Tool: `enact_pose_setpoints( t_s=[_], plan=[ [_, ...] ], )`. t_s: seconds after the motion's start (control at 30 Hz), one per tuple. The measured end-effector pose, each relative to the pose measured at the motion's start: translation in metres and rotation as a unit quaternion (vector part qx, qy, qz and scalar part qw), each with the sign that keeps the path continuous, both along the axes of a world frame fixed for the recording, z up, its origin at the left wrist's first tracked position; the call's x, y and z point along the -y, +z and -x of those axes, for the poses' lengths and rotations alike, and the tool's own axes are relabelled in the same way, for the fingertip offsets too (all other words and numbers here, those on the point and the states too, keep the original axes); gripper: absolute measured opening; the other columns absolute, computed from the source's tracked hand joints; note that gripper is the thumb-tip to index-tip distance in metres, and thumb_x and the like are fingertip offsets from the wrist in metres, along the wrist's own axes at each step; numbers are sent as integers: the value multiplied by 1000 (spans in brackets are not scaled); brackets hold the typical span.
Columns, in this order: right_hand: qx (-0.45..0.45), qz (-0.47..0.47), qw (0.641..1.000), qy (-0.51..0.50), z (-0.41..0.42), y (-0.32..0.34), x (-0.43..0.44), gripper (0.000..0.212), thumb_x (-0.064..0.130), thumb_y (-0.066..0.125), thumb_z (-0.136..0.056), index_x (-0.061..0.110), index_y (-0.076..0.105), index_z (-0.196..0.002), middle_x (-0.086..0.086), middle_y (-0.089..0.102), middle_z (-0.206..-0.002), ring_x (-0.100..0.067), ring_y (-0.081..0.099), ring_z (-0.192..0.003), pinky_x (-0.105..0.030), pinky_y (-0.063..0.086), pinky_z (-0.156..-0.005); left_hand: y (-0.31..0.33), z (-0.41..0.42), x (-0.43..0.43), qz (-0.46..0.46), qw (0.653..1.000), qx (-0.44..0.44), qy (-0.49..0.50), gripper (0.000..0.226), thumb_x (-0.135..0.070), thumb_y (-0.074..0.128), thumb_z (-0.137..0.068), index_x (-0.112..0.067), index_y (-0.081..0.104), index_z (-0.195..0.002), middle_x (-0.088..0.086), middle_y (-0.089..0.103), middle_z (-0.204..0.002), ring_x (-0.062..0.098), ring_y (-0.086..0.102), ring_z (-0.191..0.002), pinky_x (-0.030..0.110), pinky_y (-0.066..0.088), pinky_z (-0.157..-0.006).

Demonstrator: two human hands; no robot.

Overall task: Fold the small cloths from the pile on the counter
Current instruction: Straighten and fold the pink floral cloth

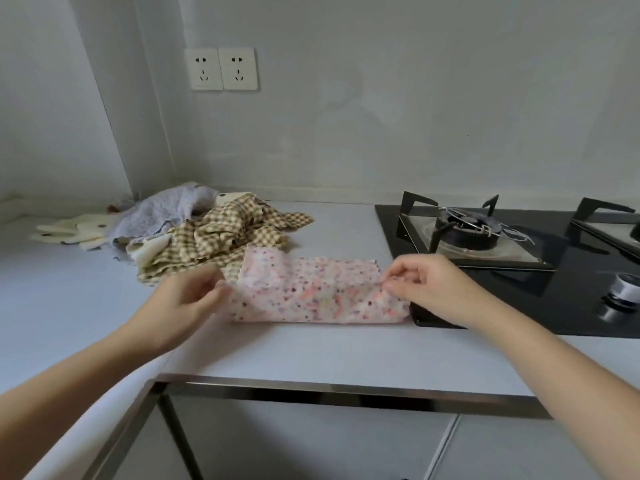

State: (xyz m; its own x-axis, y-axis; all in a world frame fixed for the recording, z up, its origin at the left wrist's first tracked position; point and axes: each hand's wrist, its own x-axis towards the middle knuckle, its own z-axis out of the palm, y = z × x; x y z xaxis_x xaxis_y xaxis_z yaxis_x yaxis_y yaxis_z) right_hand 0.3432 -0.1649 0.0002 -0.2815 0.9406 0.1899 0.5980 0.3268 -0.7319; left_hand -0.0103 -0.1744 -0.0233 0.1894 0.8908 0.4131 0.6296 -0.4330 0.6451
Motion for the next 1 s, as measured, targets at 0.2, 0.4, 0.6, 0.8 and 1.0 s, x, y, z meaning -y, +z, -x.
enact_pose_setpoints(
  t_s=[0.2,0.4,0.6,0.8,1.0],
  plan=[
    [73,-57,990,-108,32,-5,-61,11,20,58,-94,16,69,-97,3,67,-96,-13,60,-89,-21,44,-72,5,-29,-59,19,982,-42,184,28,-18,48,-95,-8,57,-70,7,60,-65,21,56,-61,32,44,-54],
    [211,-63,965,-145,47,-19,-100,15,15,46,-92,14,61,-98,-6,65,-98,-24,59,-84,-34,49,-70,-5,-42,-113,-15,950,-176,258,25,-20,36,-98,-8,48,-80,7,51,-74,30,52,-73,34,33,-58],
    [288,-108,934,-180,49,-31,-109,17,5,44,-92,9,57,-102,-10,64,-90,-32,60,-78,-38,51,-65,-23,-49,-130,-102,899,-319,281,22,-23,36,-101,-10,50,-90,16,64,-79,35,62,-69,34,30,-53],
    [373,-166,897,-171,55,-25,-99,37,10,50,-95,15,48,-132,-7,48,-133,-27,46,-121,-37,38,-98,-21,-49,-128,-156,895,-321,267,21,-26,49,-94,-7,50,-103,18,60,-90,39,62,-72,33,30,-49],
    [374,67,925,17,80,-42,-74,69,58,16,-100,24,-7,-156,-1,-22,-161,-22,-24,-147,-41,-13,-120,-23,-69,-113,14,930,-366,-13,84,-64,5,-84,-18,23,-152,2,16,-161,18,11,-148,46,11,-119]
  ],
)
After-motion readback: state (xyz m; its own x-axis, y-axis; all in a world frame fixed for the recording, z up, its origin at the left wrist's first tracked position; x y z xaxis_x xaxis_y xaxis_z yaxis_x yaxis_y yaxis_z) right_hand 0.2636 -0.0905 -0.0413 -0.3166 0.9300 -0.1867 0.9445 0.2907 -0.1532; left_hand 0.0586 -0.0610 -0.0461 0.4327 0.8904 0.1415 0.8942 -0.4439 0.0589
